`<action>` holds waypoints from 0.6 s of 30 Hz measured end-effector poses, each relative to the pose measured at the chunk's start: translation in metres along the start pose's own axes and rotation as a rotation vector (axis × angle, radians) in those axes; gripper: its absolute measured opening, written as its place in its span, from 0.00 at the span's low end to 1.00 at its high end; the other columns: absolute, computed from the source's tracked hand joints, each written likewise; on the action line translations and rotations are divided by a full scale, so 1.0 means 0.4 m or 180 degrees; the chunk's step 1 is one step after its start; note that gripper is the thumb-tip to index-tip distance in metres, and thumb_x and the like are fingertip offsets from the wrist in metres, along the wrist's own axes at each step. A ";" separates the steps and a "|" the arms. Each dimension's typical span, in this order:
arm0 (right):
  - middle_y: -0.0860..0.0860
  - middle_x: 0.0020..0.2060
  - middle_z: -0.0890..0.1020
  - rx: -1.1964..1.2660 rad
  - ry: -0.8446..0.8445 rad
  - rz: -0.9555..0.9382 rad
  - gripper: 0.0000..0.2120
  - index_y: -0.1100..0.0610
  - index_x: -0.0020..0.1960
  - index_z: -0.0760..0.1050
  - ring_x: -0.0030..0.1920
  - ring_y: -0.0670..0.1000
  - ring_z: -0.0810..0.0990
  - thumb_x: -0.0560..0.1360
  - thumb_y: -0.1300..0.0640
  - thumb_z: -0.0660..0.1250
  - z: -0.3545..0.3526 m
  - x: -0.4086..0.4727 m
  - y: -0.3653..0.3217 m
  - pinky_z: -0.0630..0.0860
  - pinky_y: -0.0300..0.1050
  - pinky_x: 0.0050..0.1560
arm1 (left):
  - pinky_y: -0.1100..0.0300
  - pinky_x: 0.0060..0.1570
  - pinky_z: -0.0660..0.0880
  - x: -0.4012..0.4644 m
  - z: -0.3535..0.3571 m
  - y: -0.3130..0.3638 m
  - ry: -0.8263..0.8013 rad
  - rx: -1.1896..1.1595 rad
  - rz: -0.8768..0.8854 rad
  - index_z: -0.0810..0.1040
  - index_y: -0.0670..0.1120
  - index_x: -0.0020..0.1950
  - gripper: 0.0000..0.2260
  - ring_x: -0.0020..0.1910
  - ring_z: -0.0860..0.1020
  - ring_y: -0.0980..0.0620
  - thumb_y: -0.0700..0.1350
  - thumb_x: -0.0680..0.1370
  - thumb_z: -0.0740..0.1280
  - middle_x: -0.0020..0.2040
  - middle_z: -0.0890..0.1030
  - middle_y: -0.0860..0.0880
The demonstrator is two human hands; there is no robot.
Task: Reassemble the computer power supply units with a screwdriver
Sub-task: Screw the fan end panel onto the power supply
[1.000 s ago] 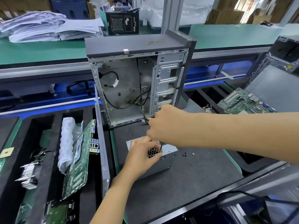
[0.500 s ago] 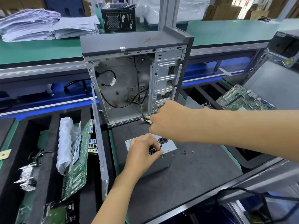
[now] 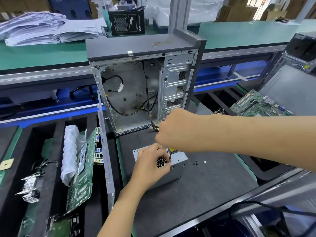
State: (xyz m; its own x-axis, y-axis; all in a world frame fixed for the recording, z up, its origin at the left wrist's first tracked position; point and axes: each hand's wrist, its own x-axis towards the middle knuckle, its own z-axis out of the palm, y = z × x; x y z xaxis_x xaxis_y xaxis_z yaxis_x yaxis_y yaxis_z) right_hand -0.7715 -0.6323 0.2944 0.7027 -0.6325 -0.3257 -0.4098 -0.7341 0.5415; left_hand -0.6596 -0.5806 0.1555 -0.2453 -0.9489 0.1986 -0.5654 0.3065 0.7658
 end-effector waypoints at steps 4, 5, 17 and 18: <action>0.51 0.33 0.68 0.0286 -0.0234 -0.0168 0.11 0.58 0.46 0.67 0.28 0.50 0.64 0.73 0.56 0.69 -0.038 -0.038 0.000 0.58 0.42 0.25 | 0.48 0.56 0.71 0.002 0.000 -0.001 -0.0019 -0.0069 -0.0048 0.76 0.51 0.36 0.09 0.45 0.75 0.56 0.40 0.70 0.74 0.42 0.77 0.55; 0.52 0.38 0.71 0.0304 -0.0297 -0.0203 0.10 0.58 0.51 0.68 0.29 0.50 0.65 0.73 0.58 0.68 -0.053 -0.046 0.005 0.59 0.42 0.26 | 0.48 0.57 0.71 0.002 0.000 -0.001 -0.0033 -0.0095 -0.0066 0.77 0.50 0.37 0.08 0.46 0.76 0.55 0.40 0.70 0.74 0.43 0.77 0.54; 0.50 0.32 0.66 0.0254 -0.0303 -0.0145 0.17 0.58 0.43 0.63 0.28 0.49 0.62 0.78 0.46 0.62 -0.023 -0.042 0.029 0.57 0.42 0.26 | 0.48 0.57 0.71 0.004 0.001 -0.002 -0.0109 -0.0039 -0.0120 0.75 0.53 0.37 0.10 0.50 0.76 0.48 0.45 0.70 0.76 0.44 0.76 0.55; 0.51 0.37 0.69 0.0380 -0.0372 -0.0168 0.16 0.57 0.49 0.65 0.28 0.49 0.62 0.76 0.47 0.65 -0.026 -0.044 0.031 0.57 0.43 0.26 | 0.48 0.57 0.71 0.003 0.001 -0.004 -0.0098 -0.0053 -0.0154 0.76 0.53 0.37 0.10 0.50 0.76 0.47 0.46 0.71 0.76 0.45 0.76 0.56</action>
State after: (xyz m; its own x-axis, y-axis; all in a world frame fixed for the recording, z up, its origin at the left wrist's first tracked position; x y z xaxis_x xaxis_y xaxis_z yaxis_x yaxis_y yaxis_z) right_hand -0.7829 -0.6277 0.3148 0.6556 -0.6116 -0.4429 -0.4451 -0.7868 0.4276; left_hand -0.6595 -0.5823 0.1543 -0.2423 -0.9597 0.1425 -0.5640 0.2588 0.7842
